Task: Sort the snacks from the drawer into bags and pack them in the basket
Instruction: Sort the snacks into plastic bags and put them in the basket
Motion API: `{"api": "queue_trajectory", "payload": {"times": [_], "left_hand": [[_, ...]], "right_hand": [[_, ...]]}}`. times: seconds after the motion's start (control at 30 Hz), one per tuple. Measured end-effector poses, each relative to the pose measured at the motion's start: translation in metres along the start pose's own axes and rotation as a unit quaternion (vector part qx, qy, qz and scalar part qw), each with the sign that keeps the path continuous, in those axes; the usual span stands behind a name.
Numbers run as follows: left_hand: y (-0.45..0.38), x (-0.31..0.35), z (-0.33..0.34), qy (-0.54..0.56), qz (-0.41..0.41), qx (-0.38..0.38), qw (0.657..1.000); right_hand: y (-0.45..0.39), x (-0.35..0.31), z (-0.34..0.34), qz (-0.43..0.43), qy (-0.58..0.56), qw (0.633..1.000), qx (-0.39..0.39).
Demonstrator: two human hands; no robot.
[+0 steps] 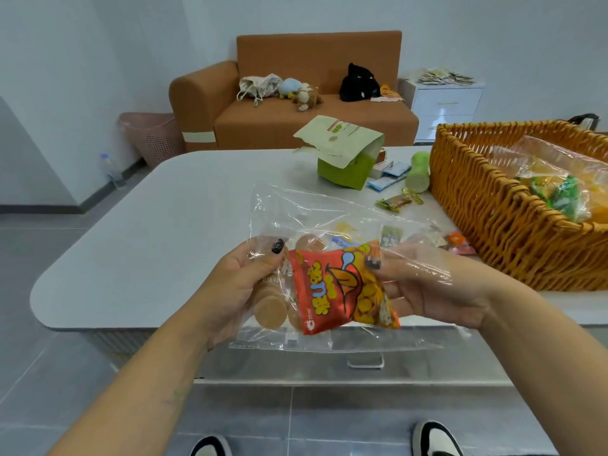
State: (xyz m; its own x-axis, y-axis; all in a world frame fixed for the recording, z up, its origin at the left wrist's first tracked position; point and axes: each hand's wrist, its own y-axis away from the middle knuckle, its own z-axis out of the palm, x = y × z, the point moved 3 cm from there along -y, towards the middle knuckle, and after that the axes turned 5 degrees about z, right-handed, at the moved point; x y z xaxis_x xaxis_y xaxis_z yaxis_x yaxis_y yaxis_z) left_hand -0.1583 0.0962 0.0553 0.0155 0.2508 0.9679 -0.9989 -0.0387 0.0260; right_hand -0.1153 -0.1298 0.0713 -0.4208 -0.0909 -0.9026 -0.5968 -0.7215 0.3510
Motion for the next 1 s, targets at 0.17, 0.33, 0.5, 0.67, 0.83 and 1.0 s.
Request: {"api": "queue_trajectory", "payload": {"times": [0.17,0.33,0.5,0.67,0.83,1.0], "left_hand": [[-0.001,-0.003,-0.001,0.002,-0.009,-0.009,1.0],[0.003,-0.001,0.006,-0.014,-0.026,-0.028,0.999],[0.001,-0.009,0.01,-0.015,-0.049,-0.038,0.998],[0.003,-0.016,0.015,-0.009,-0.058,-0.039,0.998],[0.003,-0.015,0.017,-0.01,-0.029,-0.043,0.999],[-0.002,-0.02,0.02,-0.034,-0.02,-0.03,0.999]], "right_hand": [[-0.004,-0.001,-0.006,-0.048,-0.033,0.995,0.075],[-0.009,0.003,0.009,-0.084,-0.048,0.992,0.087],[-0.007,0.003,0.016,-0.061,0.091,0.989,0.103],[-0.009,0.006,0.025,-0.076,0.135,0.982,0.109],[-0.008,0.002,0.026,-0.065,0.141,0.981,0.116],[-0.005,-0.004,0.027,-0.081,0.142,0.98,0.116]]}}
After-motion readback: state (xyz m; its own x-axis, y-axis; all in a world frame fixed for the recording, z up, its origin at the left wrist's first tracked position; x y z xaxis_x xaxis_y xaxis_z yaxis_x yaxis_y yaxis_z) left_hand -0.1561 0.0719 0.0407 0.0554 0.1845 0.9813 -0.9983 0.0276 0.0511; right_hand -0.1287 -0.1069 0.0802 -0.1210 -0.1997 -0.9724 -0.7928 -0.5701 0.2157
